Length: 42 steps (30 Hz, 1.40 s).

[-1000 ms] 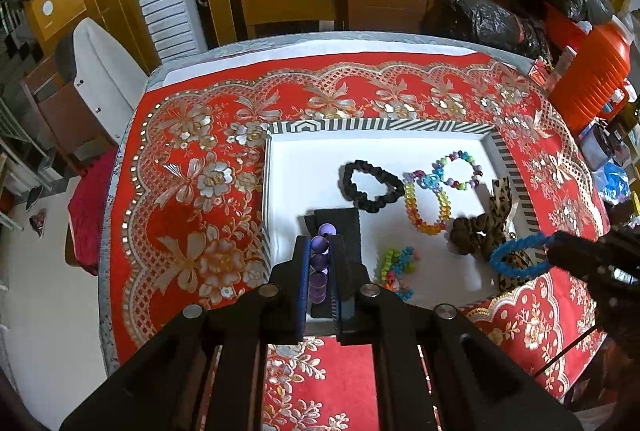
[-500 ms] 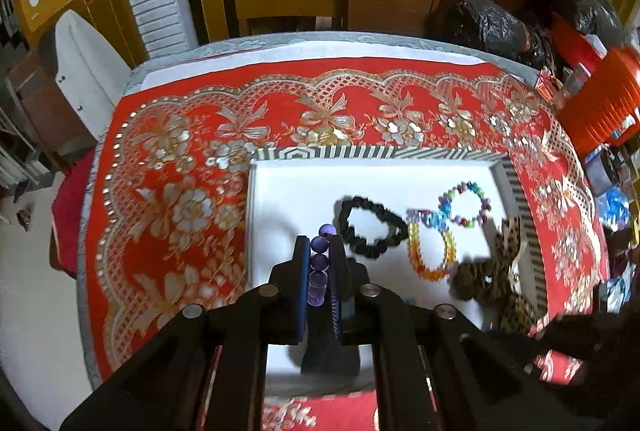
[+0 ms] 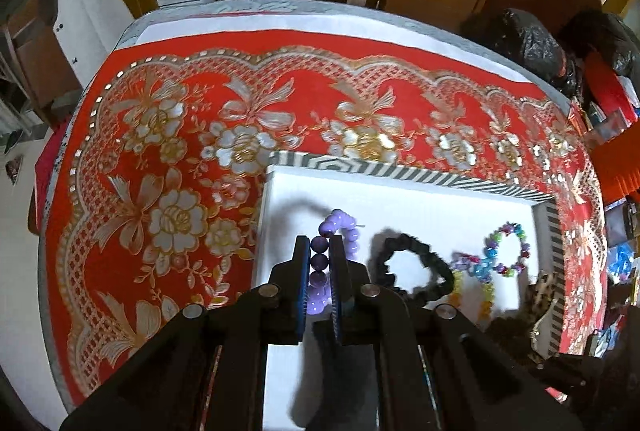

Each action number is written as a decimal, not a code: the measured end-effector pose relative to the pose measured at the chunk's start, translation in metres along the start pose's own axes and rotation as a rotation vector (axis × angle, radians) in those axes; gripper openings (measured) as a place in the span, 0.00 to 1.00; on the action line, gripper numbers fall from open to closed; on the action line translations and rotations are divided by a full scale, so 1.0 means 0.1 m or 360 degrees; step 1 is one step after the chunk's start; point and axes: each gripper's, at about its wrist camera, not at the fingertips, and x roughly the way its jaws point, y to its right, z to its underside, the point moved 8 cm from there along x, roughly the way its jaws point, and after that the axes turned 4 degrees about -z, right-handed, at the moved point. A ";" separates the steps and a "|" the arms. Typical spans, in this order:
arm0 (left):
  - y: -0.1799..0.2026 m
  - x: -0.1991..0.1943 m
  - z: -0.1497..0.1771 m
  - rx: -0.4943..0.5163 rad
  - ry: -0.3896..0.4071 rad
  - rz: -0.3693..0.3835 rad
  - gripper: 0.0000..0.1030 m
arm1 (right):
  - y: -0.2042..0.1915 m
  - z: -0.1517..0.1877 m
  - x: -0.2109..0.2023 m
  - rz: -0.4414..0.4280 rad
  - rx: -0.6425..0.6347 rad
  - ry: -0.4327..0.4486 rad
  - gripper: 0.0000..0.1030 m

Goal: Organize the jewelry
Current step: 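Carry the purple and blue bracelets into the tray and open both tools, then withdraw both tools from the tray back toward the jewelry pile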

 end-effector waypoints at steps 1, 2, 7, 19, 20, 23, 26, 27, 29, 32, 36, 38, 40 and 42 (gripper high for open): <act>-0.01 0.02 0.01 0.0008 -0.0002 -0.0012 0.00 | 0.00 0.01 0.01 0.0016 -0.0018 -0.0003 0.09; -0.02 0.03 0.03 0.0017 -0.0002 -0.0023 0.00 | 0.01 0.02 0.02 0.0026 -0.0032 -0.0005 0.09; -0.07 0.09 0.12 0.0040 -0.0021 -0.0082 0.00 | -0.03 0.05 0.07 0.0096 -0.0116 -0.0030 0.09; -0.04 -0.07 0.22 0.0046 0.0013 -0.0132 0.20 | -0.07 0.03 -0.09 0.0079 -0.0078 0.0065 0.40; -0.03 -0.10 0.23 0.0059 0.0026 -0.0140 0.21 | -0.08 0.03 -0.14 0.0070 -0.0077 0.0083 0.40; 0.00 -0.25 0.32 0.0067 0.0056 -0.0151 0.20 | -0.15 0.04 -0.33 0.0061 -0.0085 0.0167 0.40; 0.02 -0.43 0.43 0.0051 0.0099 -0.0151 0.20 | -0.20 0.04 -0.52 0.0051 -0.0081 0.0236 0.41; 0.04 -0.48 0.47 0.0049 0.0103 -0.0148 0.20 | -0.22 0.05 -0.59 0.0051 -0.0081 0.0261 0.43; 0.06 -0.59 0.57 0.0041 0.0105 -0.0131 0.20 | -0.25 0.08 -0.71 0.0062 -0.0086 0.0306 0.48; 0.08 -0.72 0.71 0.0053 0.0121 -0.0143 0.20 | -0.31 0.14 -0.85 0.0070 -0.0092 0.0348 0.50; 0.14 -0.89 0.94 0.0092 0.0159 -0.0162 0.20 | -0.37 0.29 -0.96 0.0079 -0.0084 0.0364 0.51; 0.18 -0.96 1.05 0.0117 0.0175 -0.0158 0.20 | -0.40 0.37 -1.01 0.0079 -0.0086 0.0368 0.51; 0.21 -1.01 1.15 0.0139 0.0184 -0.0150 0.20 | -0.42 0.44 -1.06 0.0078 -0.0087 0.0377 0.51; 0.24 -1.05 1.24 0.0152 0.0183 -0.0139 0.20 | -0.44 0.51 -1.11 0.0076 -0.0086 0.0388 0.51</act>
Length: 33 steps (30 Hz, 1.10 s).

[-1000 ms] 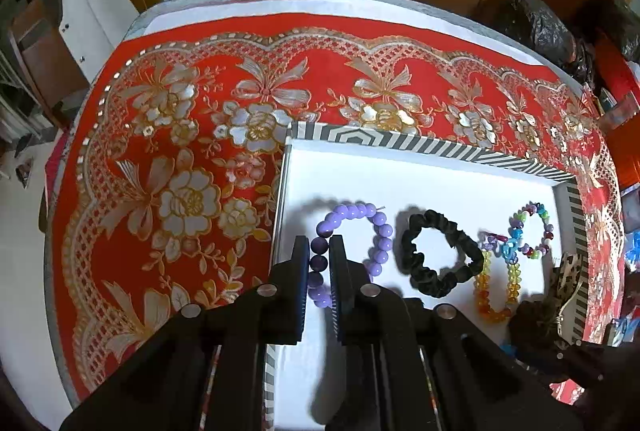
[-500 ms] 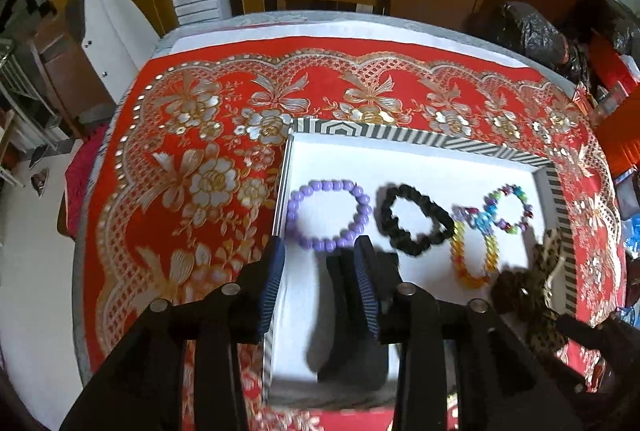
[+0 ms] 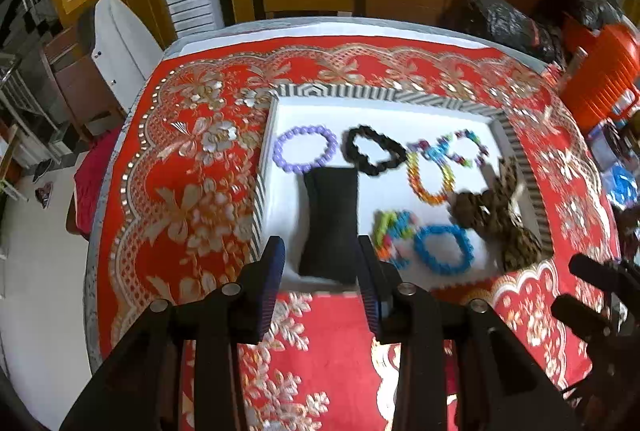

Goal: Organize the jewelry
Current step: 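Withdraw both tools from the tray back toward the jewelry pile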

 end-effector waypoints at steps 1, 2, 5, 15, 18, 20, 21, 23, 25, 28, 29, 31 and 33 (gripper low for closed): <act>0.01 -0.02 0.03 -0.0002 0.0000 -0.0001 0.20 | -0.01 0.03 -0.03 0.0001 0.0002 0.0002 0.51; 0.01 -0.04 0.08 -0.0008 -0.0002 0.0000 0.20 | -0.01 0.06 -0.06 0.0003 0.0004 0.0002 0.52; 0.04 -0.09 0.18 -0.0016 -0.0008 0.0021 0.20 | -0.01 0.14 -0.14 0.0008 0.0007 0.0007 0.52; 0.16 -0.21 0.52 0.0045 -0.0017 0.0032 0.20 | 0.06 0.50 -0.37 0.0044 0.0039 0.0006 0.53; 0.22 -0.22 0.62 0.0079 -0.0024 0.0032 0.20 | 0.12 0.61 -0.43 0.0057 0.0076 0.0001 0.53; 0.25 -0.23 0.69 0.0115 -0.0028 0.0024 0.20 | 0.17 0.68 -0.45 0.0075 0.0096 -0.0008 0.53; 0.27 -0.23 0.71 0.0131 -0.0029 0.0017 0.20 | 0.18 0.72 -0.46 0.0084 0.0105 -0.0011 0.53; 0.29 -0.25 0.76 0.0149 -0.0030 0.0015 0.20 | 0.21 0.79 -0.49 0.0093 0.0120 -0.0013 0.53; 0.30 -0.26 0.78 0.0151 -0.0030 0.0024 0.20 | 0.23 0.86 -0.51 0.0102 0.0137 -0.0017 0.53; 0.32 -0.27 0.82 0.0164 -0.0033 0.0035 0.20 | 0.24 0.95 -0.53 0.0106 0.0152 -0.0017 0.53; 0.32 -0.27 0.84 0.0169 -0.0033 0.0033 0.20 | 0.23 0.98 -0.52 0.0111 0.0152 -0.0020 0.53; 0.32 -0.26 0.88 0.0169 -0.0048 0.0041 0.20 | 0.23 1.04 -0.50 0.0114 0.0155 -0.0034 0.53; 0.32 -0.24 0.93 0.0168 -0.0063 0.0059 0.20 | 0.21 1.12 -0.45 0.0085 0.0161 -0.0057 0.53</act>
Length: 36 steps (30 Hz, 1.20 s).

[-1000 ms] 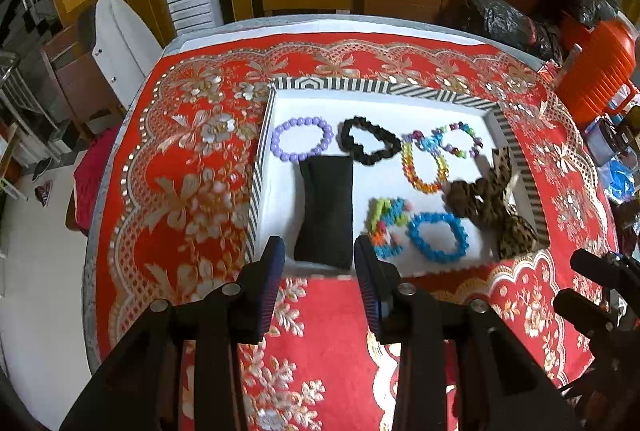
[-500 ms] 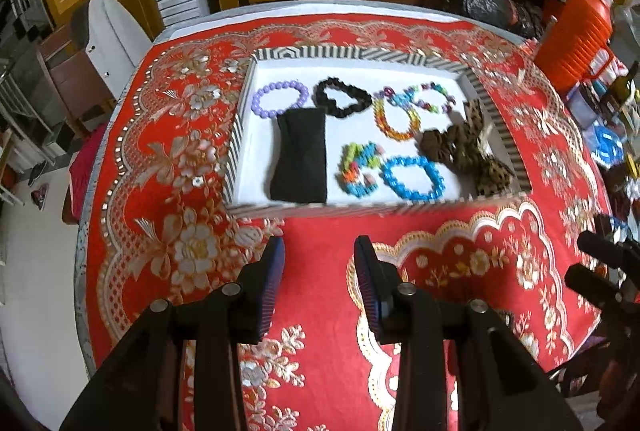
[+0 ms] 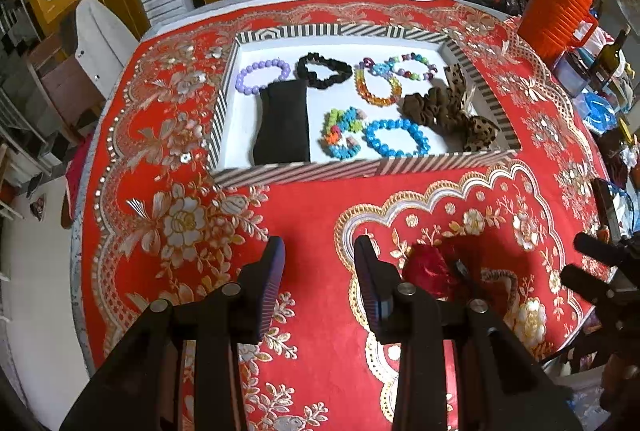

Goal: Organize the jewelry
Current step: 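Withdraw both tools from the tray back toward the jewelry pile, then grasp the red satin bow with the left tool while the right tool grasps the grey beaded bracelet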

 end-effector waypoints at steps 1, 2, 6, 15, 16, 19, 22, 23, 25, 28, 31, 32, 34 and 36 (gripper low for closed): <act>0.00 0.01 0.02 0.0002 -0.0009 0.0005 0.20 | -0.01 0.04 0.03 -0.0005 -0.0003 -0.0013 0.53; 0.00 0.03 0.04 0.0003 -0.0021 0.0009 0.20 | -0.01 0.08 0.06 -0.0003 -0.0005 -0.0027 0.53; 0.01 0.08 0.12 0.0014 -0.0058 0.0021 0.20 | -0.01 0.21 0.21 -0.0020 0.0015 -0.0078 0.53; 0.16 0.17 0.22 0.0001 -0.0141 0.0141 0.20 | 0.08 0.28 0.30 0.0004 -0.0011 -0.0136 0.53; 0.18 0.19 0.23 -0.0005 -0.0153 0.0156 0.20 | 0.10 0.28 0.32 0.0022 -0.0017 -0.0143 0.52; 0.28 0.23 0.27 -0.0019 -0.0194 0.0210 0.20 | 0.13 0.27 0.39 0.0025 -0.0026 -0.0147 0.51; 0.37 0.22 0.28 -0.0046 -0.0230 0.0291 0.20 | 0.14 0.25 0.49 0.0063 -0.0066 -0.0159 0.41; 0.41 0.22 0.29 -0.0052 -0.0246 0.0310 0.21 | 0.13 0.25 0.53 0.0052 -0.0076 -0.0169 0.34; 0.51 0.22 0.30 -0.0070 -0.0284 0.0378 0.21 | 0.11 0.25 0.60 0.0050 -0.0114 -0.0181 0.27; 0.65 0.24 0.32 -0.0105 -0.0337 0.0437 0.21 | 0.15 0.28 0.68 0.0043 -0.0110 -0.0203 0.16; 0.80 0.25 0.32 -0.0132 -0.0376 0.0500 0.23 | 0.19 0.31 0.63 0.0056 -0.0120 -0.0200 0.14; 0.87 0.25 0.32 -0.0134 -0.0385 0.0526 0.25 | 0.20 0.32 0.63 0.0049 -0.0116 -0.0204 0.14; 0.95 0.27 0.31 -0.0137 -0.0375 0.0526 0.26 | 0.21 0.33 0.62 0.0012 -0.0088 -0.0197 0.14; 0.99 0.31 0.29 -0.0161 -0.0387 0.0522 0.26 | 0.23 0.33 0.61 -0.0016 -0.0048 -0.0190 0.14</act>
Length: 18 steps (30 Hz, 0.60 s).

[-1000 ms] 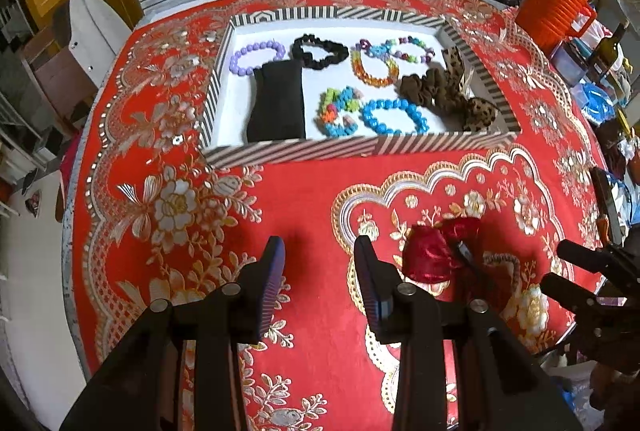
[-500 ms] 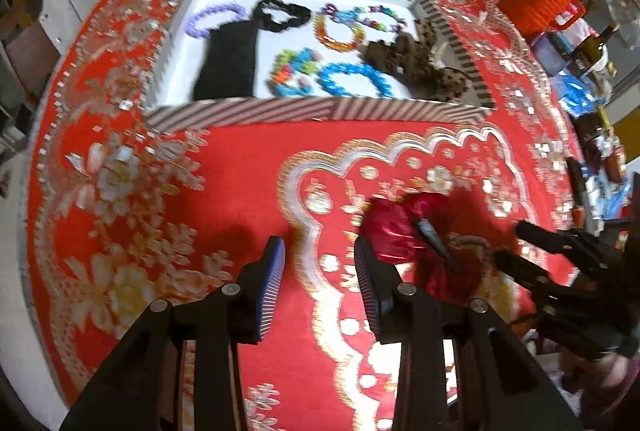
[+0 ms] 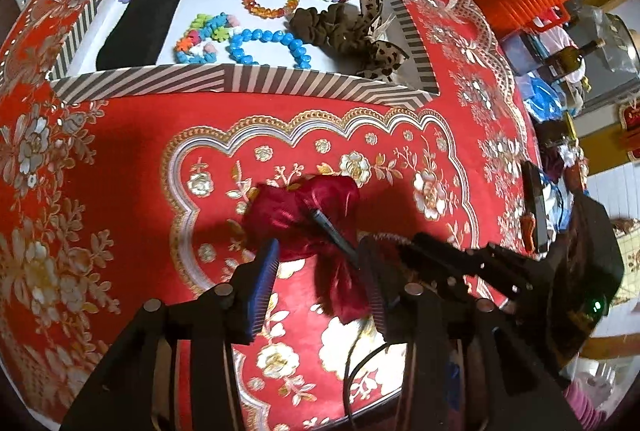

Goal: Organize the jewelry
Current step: 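Grasp the red satin bow with the left tool while the right tool grasps the grey beaded bracelet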

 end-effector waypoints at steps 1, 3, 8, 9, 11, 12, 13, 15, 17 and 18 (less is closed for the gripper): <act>0.01 0.02 -0.01 -0.0012 -0.0007 0.0005 0.26 | 0.01 0.01 0.00 -0.0020 0.0020 -0.0002 0.14; 0.02 0.09 -0.03 -0.0045 -0.0022 -0.0010 0.27 | 0.02 0.01 -0.01 -0.0066 0.0056 -0.0002 0.14; 0.05 0.26 -0.02 -0.0046 -0.0070 -0.0124 0.27 | 0.03 0.04 -0.02 -0.0124 0.0091 0.0015 0.15; 0.06 0.31 0.00 -0.0041 -0.0089 -0.0147 0.27 | 0.02 0.05 -0.02 -0.0135 0.0089 0.0021 0.15; 0.08 0.33 0.00 -0.0040 -0.0073 -0.0159 0.27 | 0.00 0.05 -0.02 -0.0162 0.0079 0.0027 0.15; 0.08 0.32 0.00 -0.0029 -0.0058 -0.0170 0.26 | -0.02 0.05 -0.03 -0.0167 0.0066 0.0034 0.15; 0.08 0.32 -0.01 -0.0026 -0.0053 -0.0165 0.24 | -0.03 0.05 -0.02 -0.0160 0.0047 0.0033 0.15; 0.07 0.31 -0.01 -0.0012 -0.0052 -0.0142 0.07 | -0.03 0.05 -0.01 -0.0130 0.0004 0.0024 0.13; 0.05 0.28 -0.01 0.0010 -0.0047 -0.0138 0.05 | -0.03 0.05 -0.01 -0.0106 -0.0035 0.0004 0.09; 0.03 0.26 -0.02 0.0015 -0.0039 -0.0126 0.02 | -0.02 0.04 -0.02 -0.0095 -0.0042 -0.0002 0.09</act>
